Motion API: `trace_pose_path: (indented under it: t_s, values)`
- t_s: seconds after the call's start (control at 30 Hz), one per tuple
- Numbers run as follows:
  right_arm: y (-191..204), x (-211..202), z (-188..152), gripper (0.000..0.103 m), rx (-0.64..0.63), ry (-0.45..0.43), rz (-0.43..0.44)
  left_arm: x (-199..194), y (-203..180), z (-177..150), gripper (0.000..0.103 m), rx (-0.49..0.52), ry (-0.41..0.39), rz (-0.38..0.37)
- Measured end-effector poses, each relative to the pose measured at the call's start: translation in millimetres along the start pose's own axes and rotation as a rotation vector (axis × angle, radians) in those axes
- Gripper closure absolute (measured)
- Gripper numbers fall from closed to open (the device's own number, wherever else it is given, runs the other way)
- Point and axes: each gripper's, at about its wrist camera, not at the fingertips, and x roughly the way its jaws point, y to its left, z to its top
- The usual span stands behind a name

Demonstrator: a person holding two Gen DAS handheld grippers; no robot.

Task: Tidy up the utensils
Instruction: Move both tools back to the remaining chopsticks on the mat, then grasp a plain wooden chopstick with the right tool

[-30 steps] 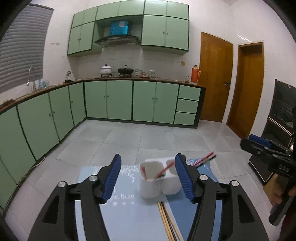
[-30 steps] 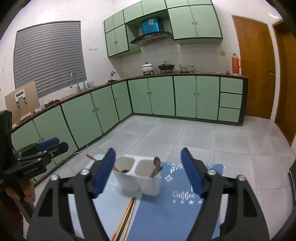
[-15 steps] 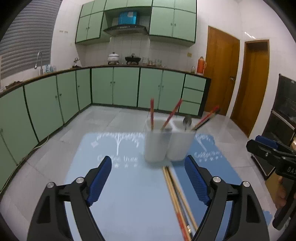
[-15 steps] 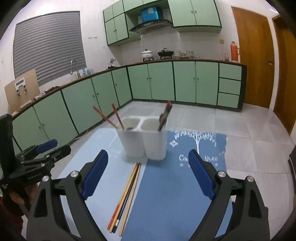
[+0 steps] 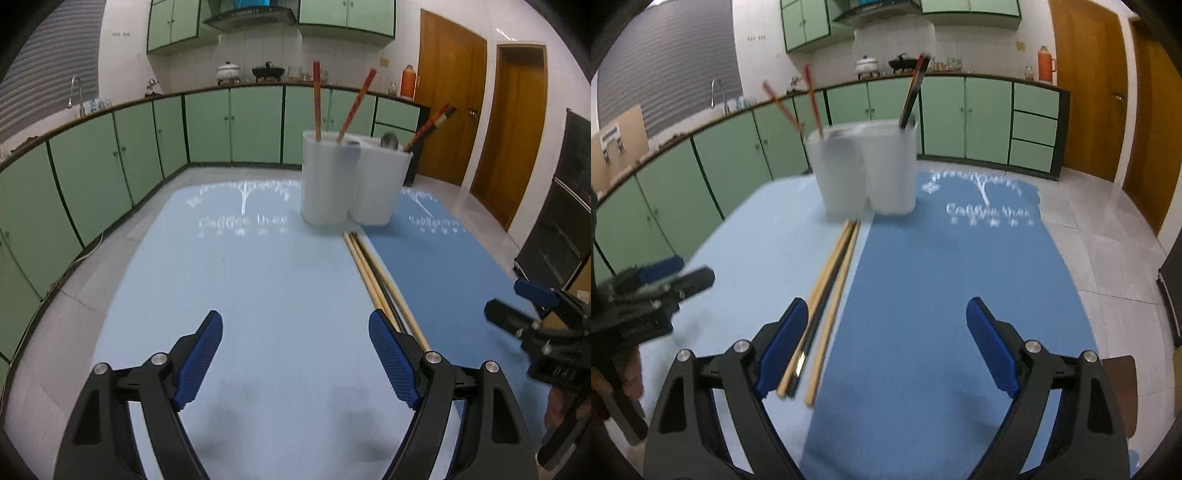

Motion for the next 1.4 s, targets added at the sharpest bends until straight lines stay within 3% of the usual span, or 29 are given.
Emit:
trace_pose_path:
  t_s: [0.27,0.53,0.97,1.1,1.4]
  values:
    - [24,4,-31,0.032,-0.051,0.050,0.031,3,-1,-16,0.023,-0.013,0.023,0.024]
    - [36,11,-47,0.053,-0.044,0.076,0.004,3,4,-22,0.023,-0.026,0.035,0.036]
    - [47,16,-50,0.074,-0.081,0.088,-0.014,2,5,-24,0.023,-0.027,0.040,0.033]
    - [52,17,-51,0.095,-0.104,0.090,-0.014,3,0,-24,0.023,-0.022,0.046,0.025]
    - [23,14,-44,0.097,-0.002,0.099,-0.021,7,-22,-31,0.023,0.012,0.089,-0.033]
